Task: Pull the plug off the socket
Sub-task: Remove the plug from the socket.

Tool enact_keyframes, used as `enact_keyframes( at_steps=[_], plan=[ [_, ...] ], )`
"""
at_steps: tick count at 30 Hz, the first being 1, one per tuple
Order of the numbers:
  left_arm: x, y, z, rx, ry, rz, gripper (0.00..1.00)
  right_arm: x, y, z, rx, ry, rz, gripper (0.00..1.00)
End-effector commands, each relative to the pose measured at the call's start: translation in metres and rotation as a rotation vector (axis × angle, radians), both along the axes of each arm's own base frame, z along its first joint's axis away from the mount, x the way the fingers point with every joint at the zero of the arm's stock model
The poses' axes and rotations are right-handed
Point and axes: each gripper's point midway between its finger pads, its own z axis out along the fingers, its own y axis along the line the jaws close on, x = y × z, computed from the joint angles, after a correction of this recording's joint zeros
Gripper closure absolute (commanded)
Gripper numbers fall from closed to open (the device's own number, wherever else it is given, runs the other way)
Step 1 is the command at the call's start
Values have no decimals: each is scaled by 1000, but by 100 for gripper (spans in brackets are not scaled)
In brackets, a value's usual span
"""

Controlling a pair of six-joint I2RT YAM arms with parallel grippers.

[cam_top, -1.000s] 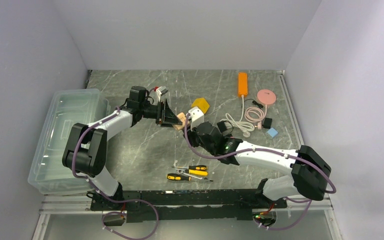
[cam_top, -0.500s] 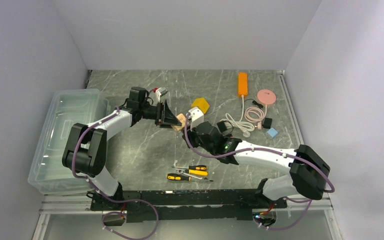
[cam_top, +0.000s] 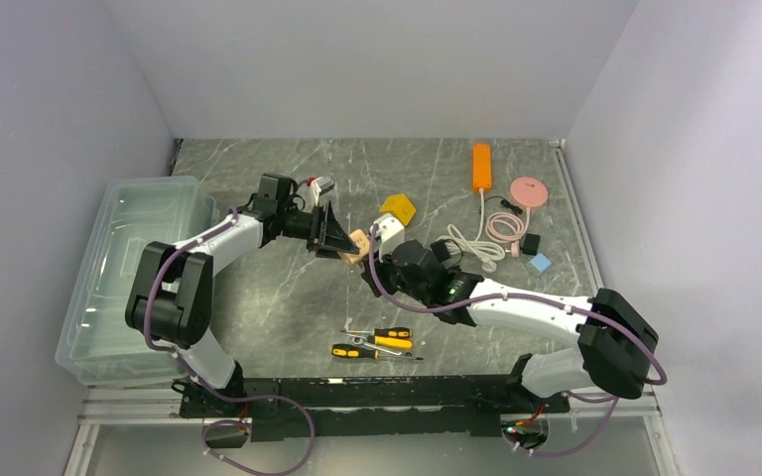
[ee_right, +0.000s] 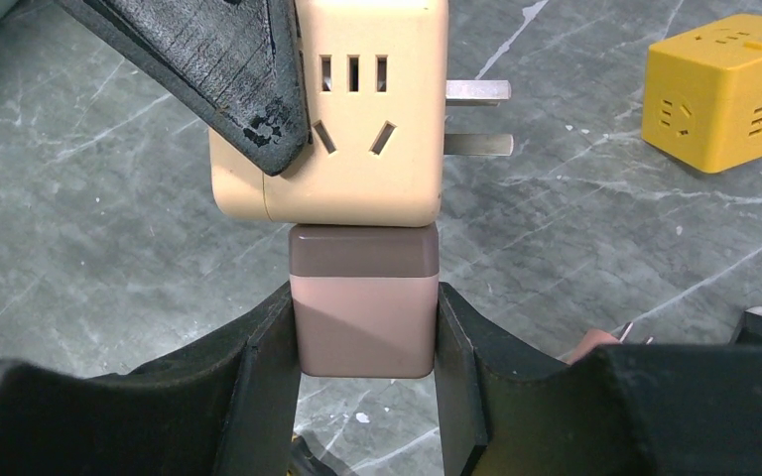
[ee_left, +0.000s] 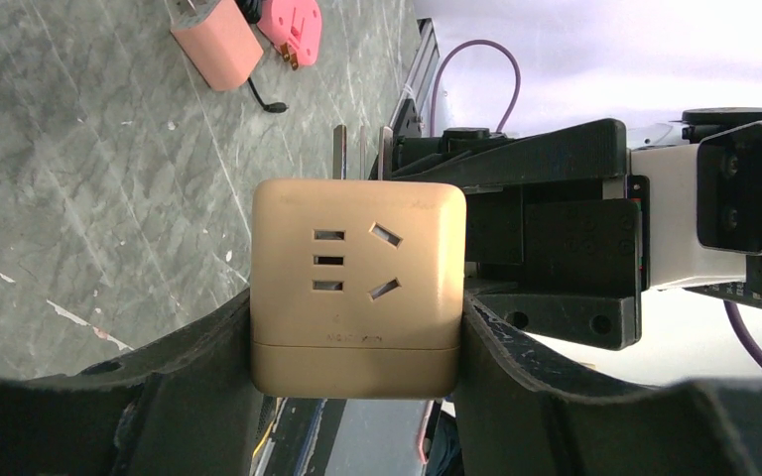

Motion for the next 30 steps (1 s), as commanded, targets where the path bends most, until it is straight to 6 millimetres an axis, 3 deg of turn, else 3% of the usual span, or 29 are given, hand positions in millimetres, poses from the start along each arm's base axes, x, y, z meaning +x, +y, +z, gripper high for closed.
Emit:
enact_keyframes(
  at_steps=[1,13,30],
  plan=[
    [3,-4,15,-48,-79,-49,100,-2,18,36,119,-41,37,100],
    [6,-5,14,-41,-83,-31,100,16,15,34,184,16,-155,100],
    [5,-3,9,-16,-78,-41,100,-17,22,39,130,-46,112,100]
  ],
)
